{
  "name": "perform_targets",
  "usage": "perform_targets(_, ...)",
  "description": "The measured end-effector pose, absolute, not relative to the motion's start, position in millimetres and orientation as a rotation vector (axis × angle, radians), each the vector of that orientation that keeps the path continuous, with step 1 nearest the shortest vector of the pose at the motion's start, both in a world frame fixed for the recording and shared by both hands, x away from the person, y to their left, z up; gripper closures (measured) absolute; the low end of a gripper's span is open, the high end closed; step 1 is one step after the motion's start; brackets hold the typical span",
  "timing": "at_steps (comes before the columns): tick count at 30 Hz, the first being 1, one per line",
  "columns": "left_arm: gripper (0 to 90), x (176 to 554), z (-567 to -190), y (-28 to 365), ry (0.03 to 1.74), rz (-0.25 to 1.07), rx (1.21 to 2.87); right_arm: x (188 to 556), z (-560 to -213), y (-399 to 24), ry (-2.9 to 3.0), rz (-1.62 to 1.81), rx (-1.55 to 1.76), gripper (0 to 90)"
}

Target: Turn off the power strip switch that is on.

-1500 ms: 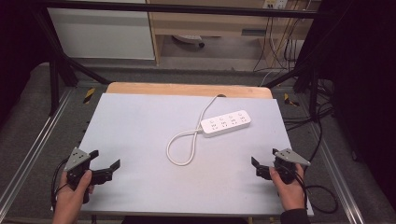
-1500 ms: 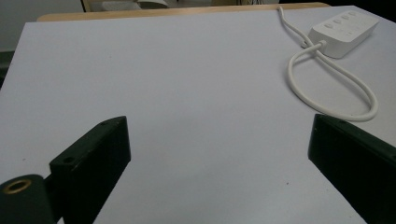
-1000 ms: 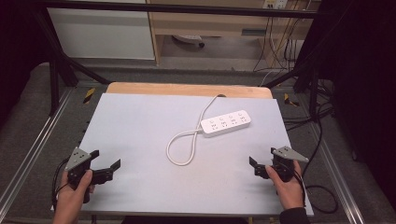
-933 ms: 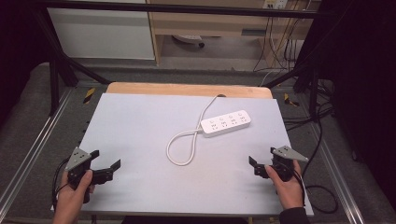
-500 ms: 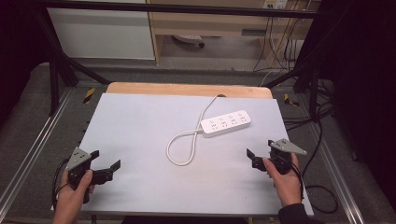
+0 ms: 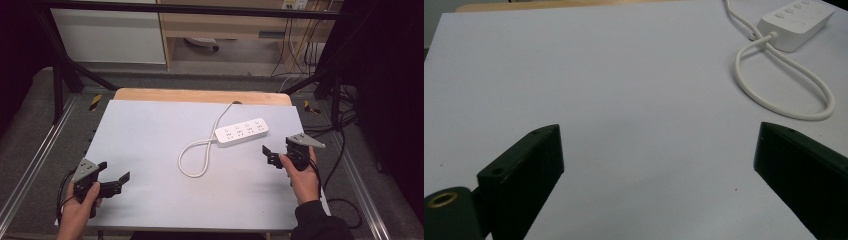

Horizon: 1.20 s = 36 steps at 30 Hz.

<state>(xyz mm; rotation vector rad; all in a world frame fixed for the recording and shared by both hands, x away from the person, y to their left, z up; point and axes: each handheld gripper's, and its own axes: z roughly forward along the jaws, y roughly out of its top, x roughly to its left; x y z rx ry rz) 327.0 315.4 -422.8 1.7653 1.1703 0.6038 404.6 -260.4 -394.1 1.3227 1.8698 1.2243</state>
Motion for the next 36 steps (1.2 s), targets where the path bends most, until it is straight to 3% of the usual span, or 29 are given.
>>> perform_targets(28,5.6,327.4,-423.7,315.2,1.174,0.597,1.769,436.6,-357.2,-246.1,1.838,1.272,1.264,5.5)
perform_targets(36,5.6,327.7,-423.8,315.5,1.172,0.597,1.771,449.8,-348.0,-239.8,1.808,1.276,1.254,27.4)
